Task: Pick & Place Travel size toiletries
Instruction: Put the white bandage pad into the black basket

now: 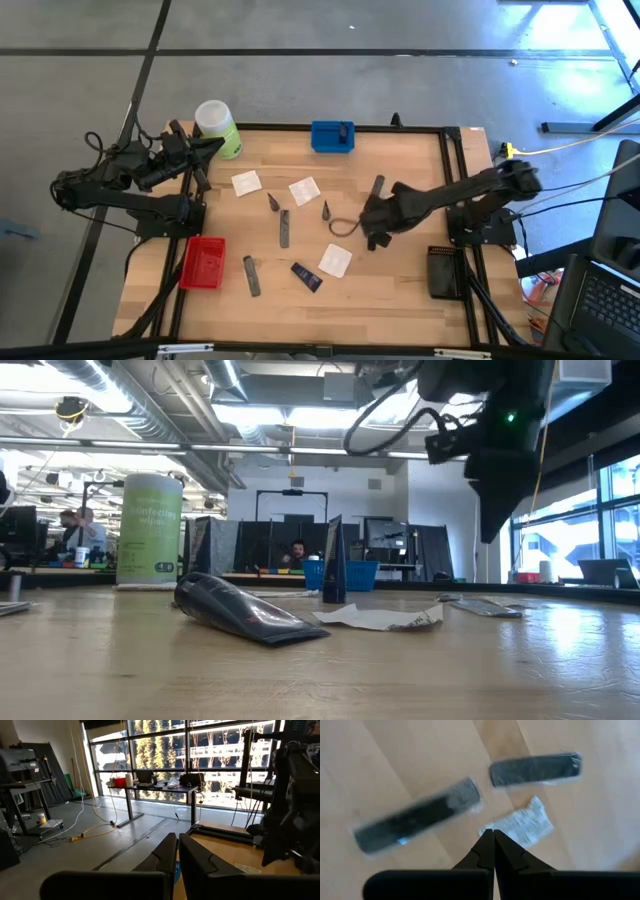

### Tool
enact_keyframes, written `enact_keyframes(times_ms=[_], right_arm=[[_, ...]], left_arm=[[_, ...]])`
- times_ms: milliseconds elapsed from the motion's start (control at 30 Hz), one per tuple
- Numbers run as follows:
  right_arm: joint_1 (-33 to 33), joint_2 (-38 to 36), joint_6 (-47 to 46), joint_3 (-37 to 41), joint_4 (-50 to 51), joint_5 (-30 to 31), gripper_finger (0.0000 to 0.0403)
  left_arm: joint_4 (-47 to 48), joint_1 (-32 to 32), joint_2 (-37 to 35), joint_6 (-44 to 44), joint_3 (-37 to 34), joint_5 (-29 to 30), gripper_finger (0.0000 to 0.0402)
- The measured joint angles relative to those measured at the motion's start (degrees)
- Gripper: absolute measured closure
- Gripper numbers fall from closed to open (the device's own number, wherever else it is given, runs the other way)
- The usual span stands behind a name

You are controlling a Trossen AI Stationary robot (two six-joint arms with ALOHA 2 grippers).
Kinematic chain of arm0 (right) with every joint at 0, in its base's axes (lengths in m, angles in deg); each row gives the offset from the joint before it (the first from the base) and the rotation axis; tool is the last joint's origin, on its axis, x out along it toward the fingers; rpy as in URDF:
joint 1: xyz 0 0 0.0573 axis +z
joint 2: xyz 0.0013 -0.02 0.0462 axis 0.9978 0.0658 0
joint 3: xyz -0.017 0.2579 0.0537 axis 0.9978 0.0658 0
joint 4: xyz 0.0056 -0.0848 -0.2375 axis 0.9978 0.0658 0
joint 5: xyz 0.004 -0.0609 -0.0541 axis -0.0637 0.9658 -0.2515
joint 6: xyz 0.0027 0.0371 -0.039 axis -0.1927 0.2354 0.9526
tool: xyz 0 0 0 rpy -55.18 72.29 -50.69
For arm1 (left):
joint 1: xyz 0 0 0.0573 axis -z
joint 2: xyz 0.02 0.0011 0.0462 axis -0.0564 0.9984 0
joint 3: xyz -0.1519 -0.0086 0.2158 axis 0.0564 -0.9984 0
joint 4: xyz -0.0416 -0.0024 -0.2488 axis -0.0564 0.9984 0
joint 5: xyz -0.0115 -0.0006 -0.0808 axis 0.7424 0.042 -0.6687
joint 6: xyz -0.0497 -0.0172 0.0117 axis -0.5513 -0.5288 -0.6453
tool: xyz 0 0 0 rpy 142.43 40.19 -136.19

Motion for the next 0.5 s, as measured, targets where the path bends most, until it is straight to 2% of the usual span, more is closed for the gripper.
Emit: enact_keyframes(times_ms=[167,300,500], right_arm=[[-5.7,-6.7,-0.3,7.7,-11.9,-1.0,0.0401],[-10.2,-8.3,-0.2,11.2,-20.2,-1.2,0.0401],[-15.6,-6.9,-4.2,13.0,-22.8,-2.5,0.0399]], left_arm=[[0.0,0.0,0.0,0.0,0.0,0.0,0.0386],[0.0,0.0,0.0,0.0,0.0,0.0,0.0386],[0.0,0.0,0.0,0.0,0.0,0.0,0.0386]])
